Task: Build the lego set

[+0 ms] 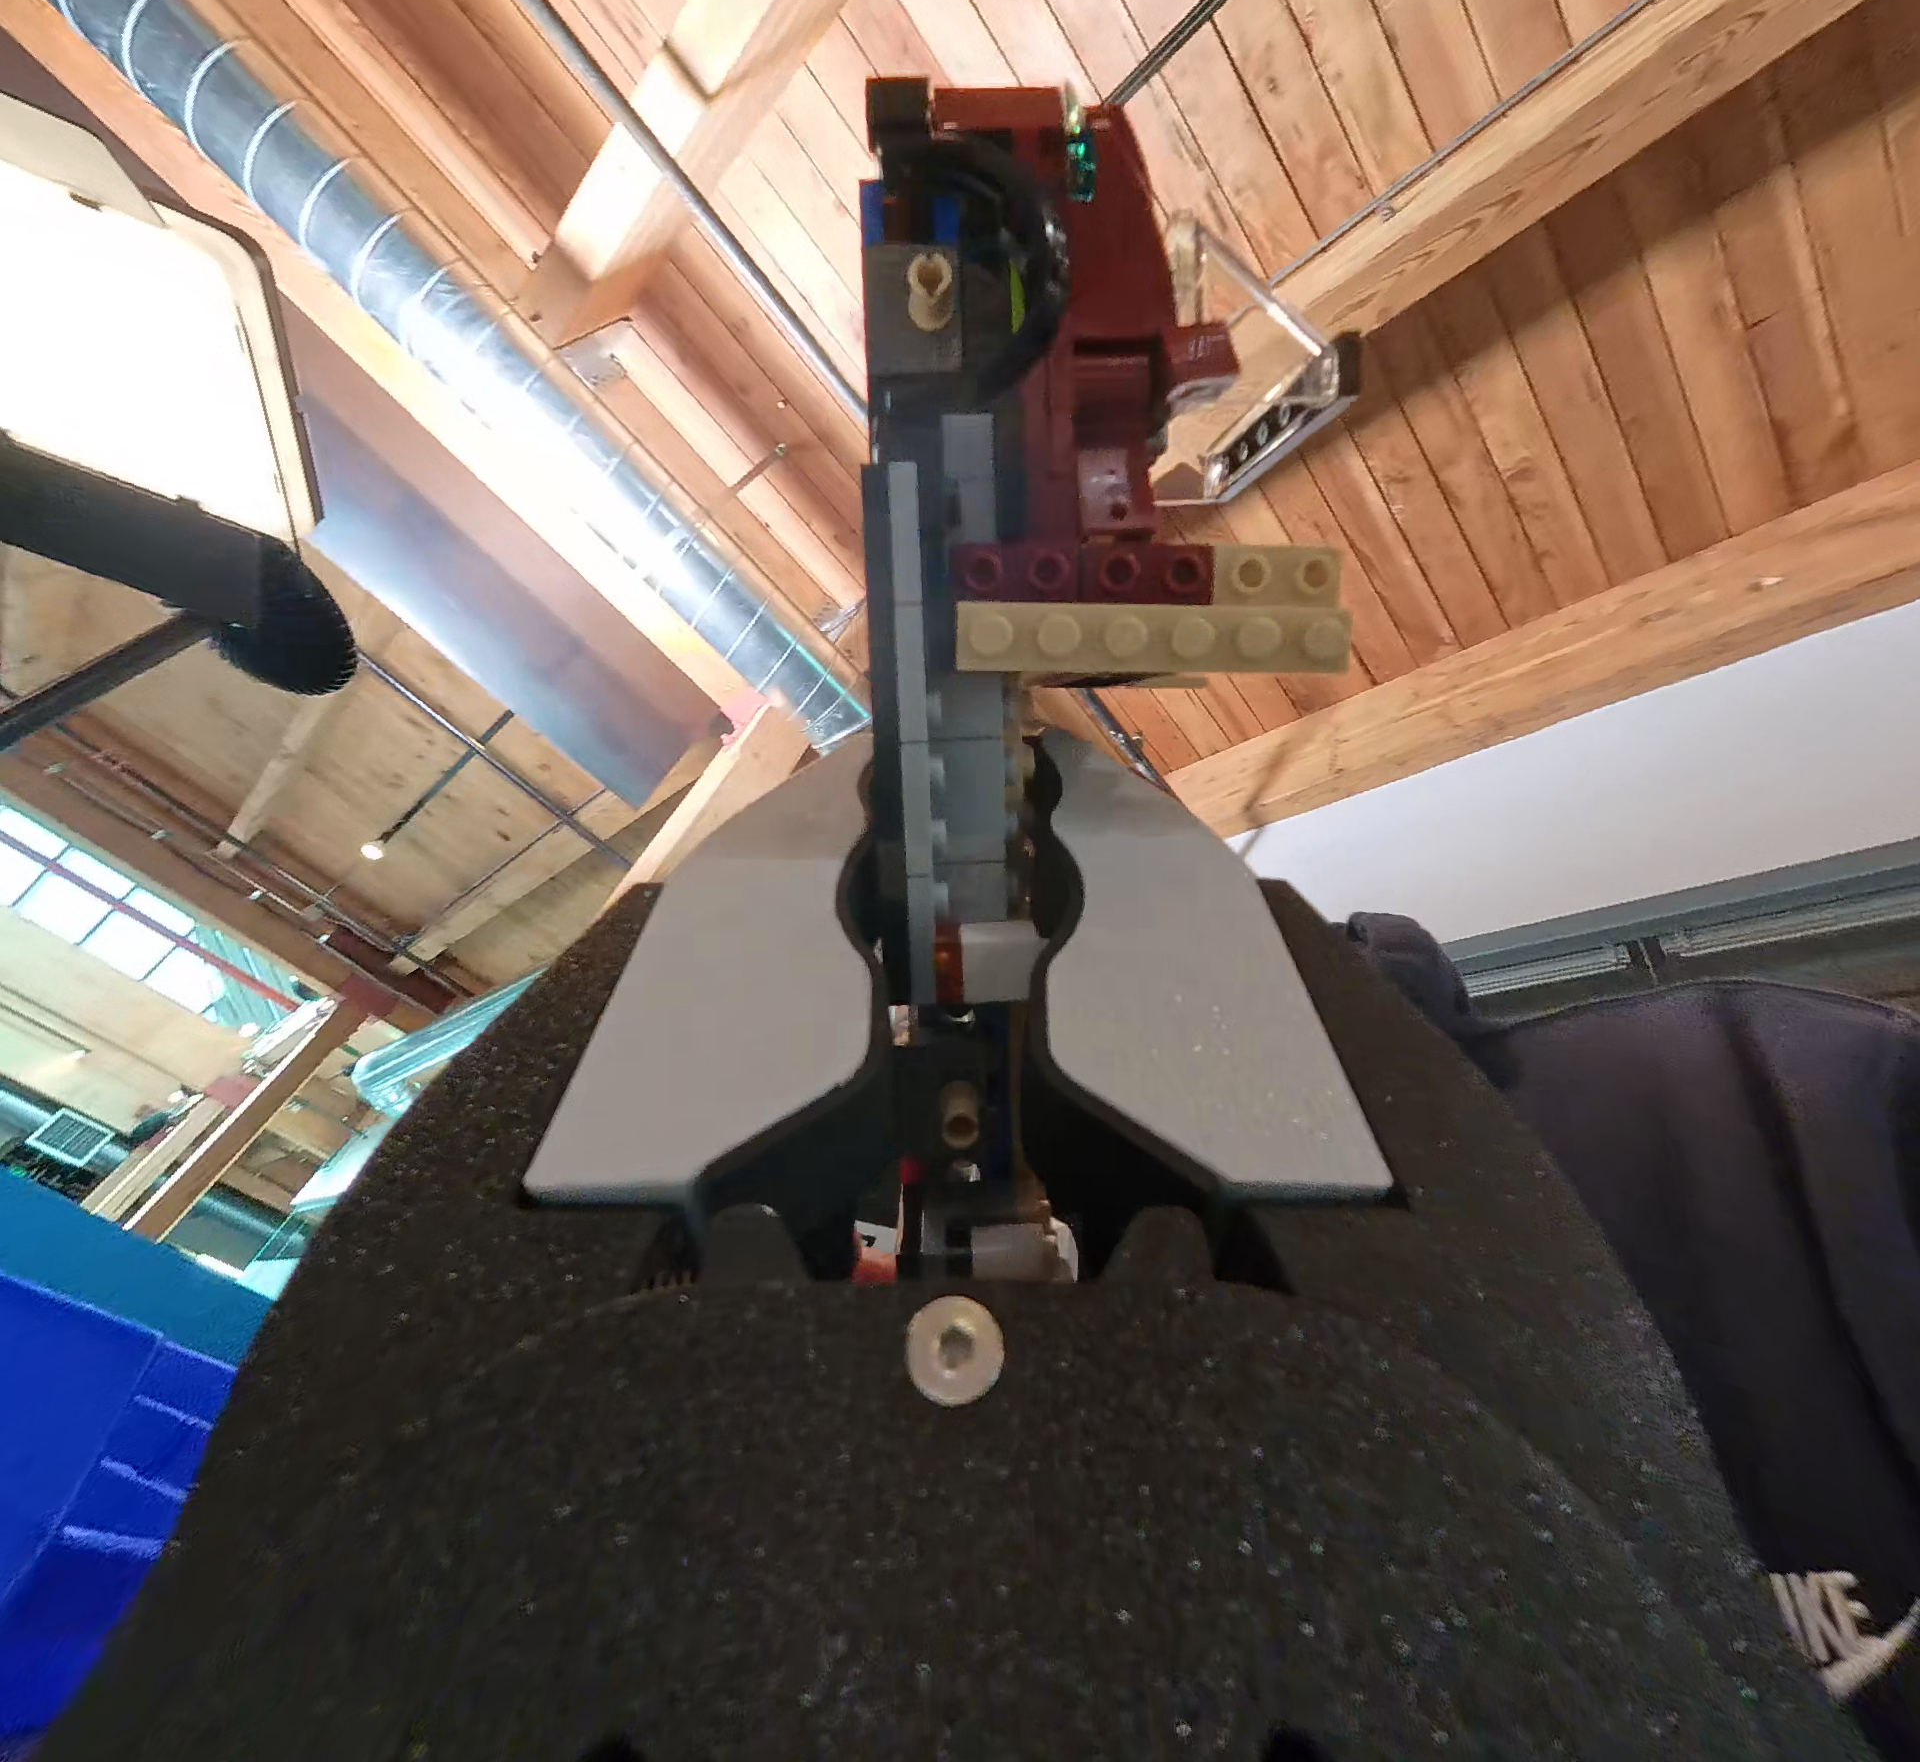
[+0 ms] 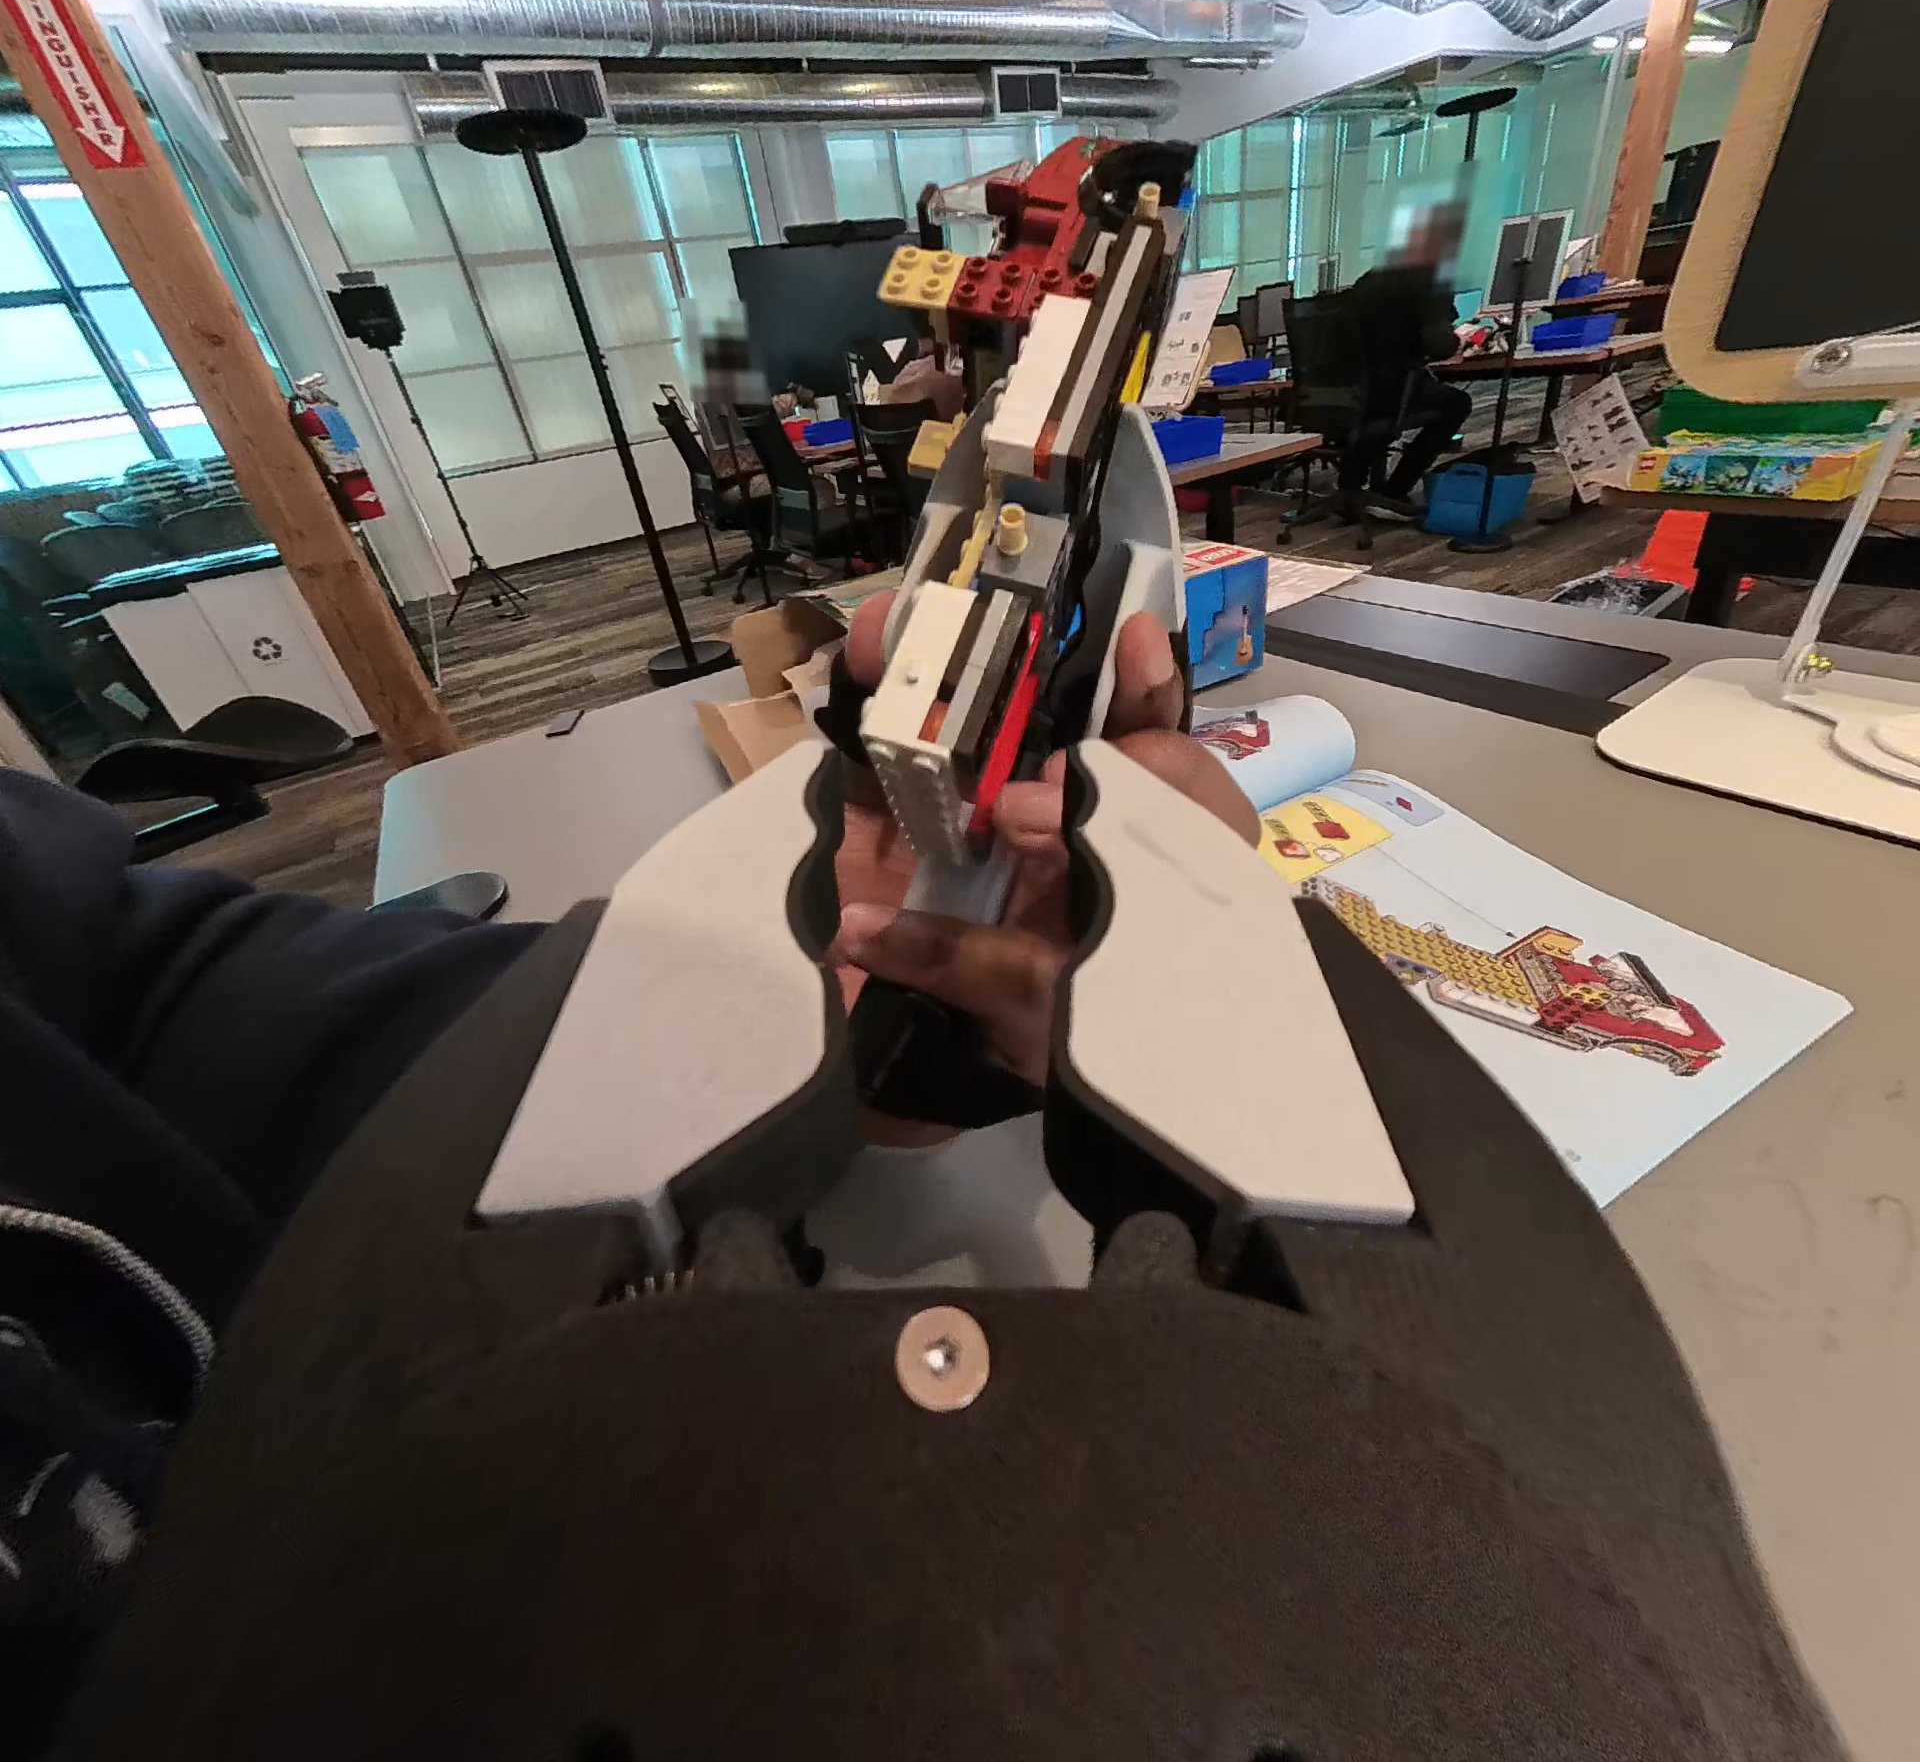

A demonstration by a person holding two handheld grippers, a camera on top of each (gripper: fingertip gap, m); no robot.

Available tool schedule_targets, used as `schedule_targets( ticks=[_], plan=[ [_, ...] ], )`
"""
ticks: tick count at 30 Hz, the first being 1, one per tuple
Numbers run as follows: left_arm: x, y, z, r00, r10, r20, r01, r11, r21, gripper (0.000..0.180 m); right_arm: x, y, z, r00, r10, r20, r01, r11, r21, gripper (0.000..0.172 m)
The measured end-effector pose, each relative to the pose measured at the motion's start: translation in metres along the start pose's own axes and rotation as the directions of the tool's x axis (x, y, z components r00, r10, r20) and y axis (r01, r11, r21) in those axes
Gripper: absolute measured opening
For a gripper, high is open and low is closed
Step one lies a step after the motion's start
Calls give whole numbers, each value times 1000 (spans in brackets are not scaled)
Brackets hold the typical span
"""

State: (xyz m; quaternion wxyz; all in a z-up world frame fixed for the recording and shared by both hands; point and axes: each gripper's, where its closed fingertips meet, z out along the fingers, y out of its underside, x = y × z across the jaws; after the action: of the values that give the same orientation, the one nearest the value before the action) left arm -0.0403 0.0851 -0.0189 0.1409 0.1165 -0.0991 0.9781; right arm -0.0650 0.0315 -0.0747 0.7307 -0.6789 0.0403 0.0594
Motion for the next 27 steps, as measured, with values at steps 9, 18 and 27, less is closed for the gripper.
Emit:
schedule_targets(
  ticks=[9,18,27],
  plan=[
    [2,5,1,999,-29,-19,30,999,28,22,2,3,-2,1000,23,-4,-23,1000,-18,40],
    [3,9,3,999,-42,-31,42,999,12,23,2,6,-1,1000,26,-1,-26,999,-29,40],
    [3,5,0,998,-51,-39,51,999,-3,23,2,7,-1,1000,30,1,-30,999,-30,40]
  ],
)
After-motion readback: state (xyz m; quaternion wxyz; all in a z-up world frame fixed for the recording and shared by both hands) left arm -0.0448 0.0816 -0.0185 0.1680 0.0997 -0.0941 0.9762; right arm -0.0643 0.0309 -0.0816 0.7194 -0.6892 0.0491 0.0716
